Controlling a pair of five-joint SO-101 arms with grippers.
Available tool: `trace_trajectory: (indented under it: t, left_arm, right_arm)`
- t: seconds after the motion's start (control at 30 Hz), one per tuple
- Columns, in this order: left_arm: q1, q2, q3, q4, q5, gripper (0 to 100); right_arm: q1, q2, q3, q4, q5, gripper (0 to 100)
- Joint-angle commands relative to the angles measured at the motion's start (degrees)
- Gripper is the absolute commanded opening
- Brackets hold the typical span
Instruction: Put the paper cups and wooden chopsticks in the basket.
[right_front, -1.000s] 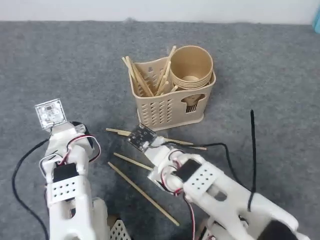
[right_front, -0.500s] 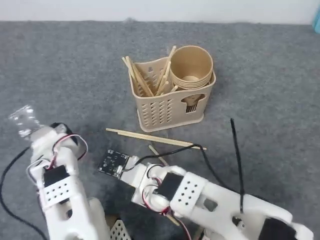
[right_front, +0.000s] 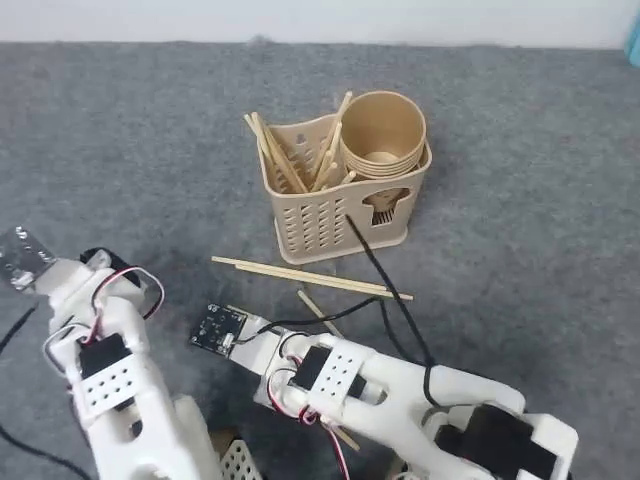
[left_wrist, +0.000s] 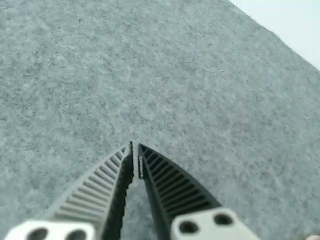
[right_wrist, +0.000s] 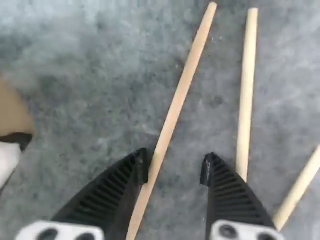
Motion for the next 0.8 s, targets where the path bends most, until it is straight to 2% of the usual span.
trace_trajectory:
  t: [0.0,0.03,0.1,0.17,0.3,0.47,0.57,0.77]
  left_arm:
    - [-0.1,-0.3,-2.4,-1.5,0.6,1]
    - [-0.1,-0.3,-2.4,-1.5,0.6,1]
    - [-0.1,-0.3,-2.4,-1.5,0.6,1]
    - [-0.1,-0.3,-2.4,-1.5,0.6,1]
    - [-0.1,-0.3,-2.4,-1.5,0.6,1]
    - [-0.1,-0.3,-2.3,-1.6,0.5,1]
    - [-0.1,-0.3,-2.3,-1.6,0.5,1]
    - [-0.1,-0.3,-2.3,-1.6,0.5,1]
  right_arm:
    - [-0.3,0.4,-2.1,-1.7,-1.1,2.4]
    - [-0.3,-0.6,-2.0,-1.6,-1.1,0.0]
    - [-0.1,-3.6,-1.9,0.6,-1.1,3.2]
    - [0.7,-8.2,-2.3,4.2,-1.1,0.2]
    - [4.1,-21.6,-3.0,11.1,-1.1,0.7]
    - [9.8,-39.9,-6.6,12.6,-1.1,0.7]
    - [13.7,-48.0,-9.8,8.5,-1.1,0.7]
    - [21.1,-55.0,-10.1,-11.4,-3.6,0.7]
